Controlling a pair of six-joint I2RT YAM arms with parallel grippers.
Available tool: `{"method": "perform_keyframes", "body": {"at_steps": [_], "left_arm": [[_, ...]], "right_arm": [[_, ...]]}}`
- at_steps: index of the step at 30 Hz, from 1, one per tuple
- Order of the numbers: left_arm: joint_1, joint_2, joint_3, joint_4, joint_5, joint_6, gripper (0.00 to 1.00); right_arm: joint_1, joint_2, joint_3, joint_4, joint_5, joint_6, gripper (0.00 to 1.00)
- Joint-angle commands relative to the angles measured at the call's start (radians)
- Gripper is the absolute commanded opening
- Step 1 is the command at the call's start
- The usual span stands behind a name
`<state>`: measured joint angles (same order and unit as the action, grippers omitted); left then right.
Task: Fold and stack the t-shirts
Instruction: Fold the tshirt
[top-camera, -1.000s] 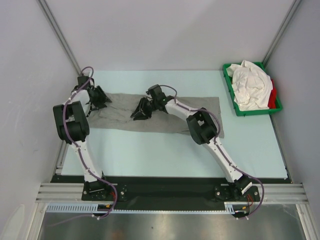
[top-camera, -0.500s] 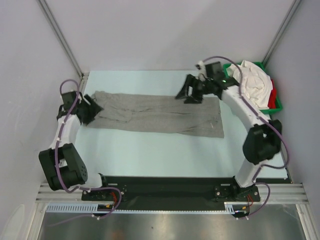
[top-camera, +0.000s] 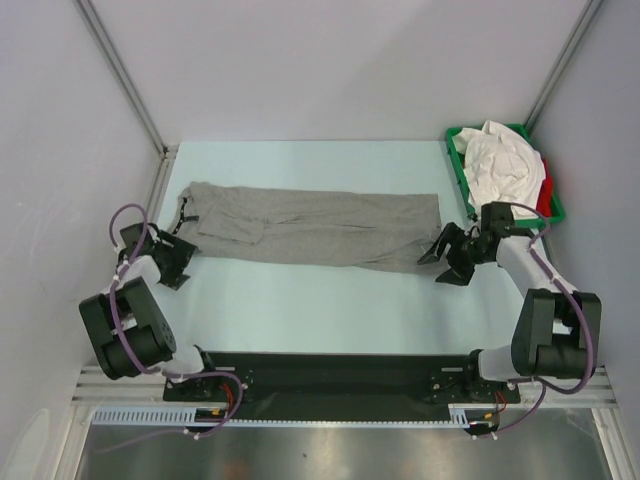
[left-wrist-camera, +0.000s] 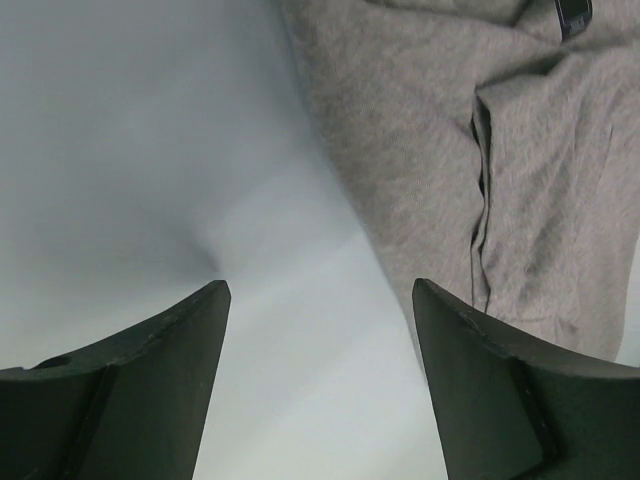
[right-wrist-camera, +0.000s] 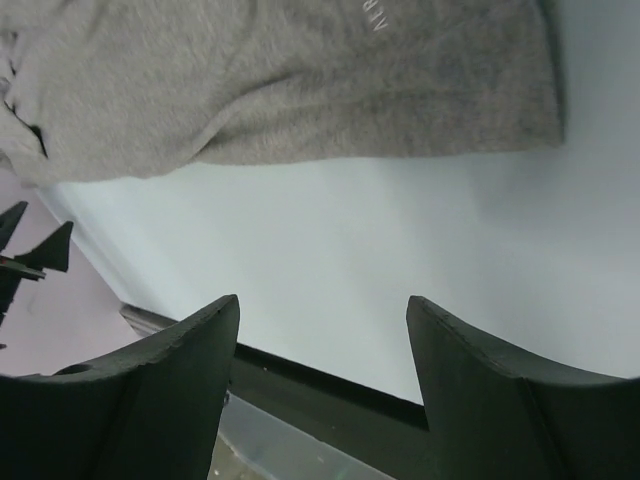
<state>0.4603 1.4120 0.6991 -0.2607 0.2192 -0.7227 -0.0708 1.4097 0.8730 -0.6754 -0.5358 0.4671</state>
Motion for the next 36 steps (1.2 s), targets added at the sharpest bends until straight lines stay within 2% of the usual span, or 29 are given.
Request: {"method": "perform_keyframes", "body": {"at_steps": [1, 5, 12, 17, 23, 29, 30, 33, 36], "left_arm": [[0.014, 0.047, -0.012, 0.136, -0.026, -0.087, 0.79], [0.017, 0.122, 0.034, 0.141, -0.043, -0.110, 0.78], [0.017, 0.231, 0.089, 0.164, -0.047, -0.130, 0.72], [0.015, 0.275, 0.120, 0.184, -0.044, -0.096, 0.47], [0.015, 0.321, 0.149, 0.199, -0.034, -0.086, 0.29], [-0.018, 0.381, 0.249, 0.201, -0.033, -0.060, 0.16], [-0.025, 0.395, 0.263, 0.199, -0.046, -0.057, 0.15], [-0.055, 0.419, 0.325, 0.201, -0.067, -0.050, 0.12], [-0.078, 0.458, 0.385, 0.199, -0.083, -0.057, 0.11]], "right_arm": [[-0.056, -0.038, -0.023, 0.034, 0.048, 0.024, 0.74], [-0.136, -0.006, -0.066, 0.086, 0.017, 0.062, 0.74], [-0.165, 0.092, -0.074, 0.169, 0.028, 0.096, 0.74], [-0.167, 0.159, -0.071, 0.220, 0.066, 0.107, 0.73], [-0.167, 0.218, -0.040, 0.272, 0.094, 0.116, 0.68], [-0.139, 0.245, -0.019, 0.283, 0.115, 0.111, 0.46], [-0.132, 0.248, -0.022, 0.284, 0.125, 0.108, 0.36], [-0.092, 0.250, -0.025, 0.277, 0.169, 0.099, 0.17], [-0.067, 0.244, -0.028, 0.258, 0.194, 0.099, 0.06]]}}
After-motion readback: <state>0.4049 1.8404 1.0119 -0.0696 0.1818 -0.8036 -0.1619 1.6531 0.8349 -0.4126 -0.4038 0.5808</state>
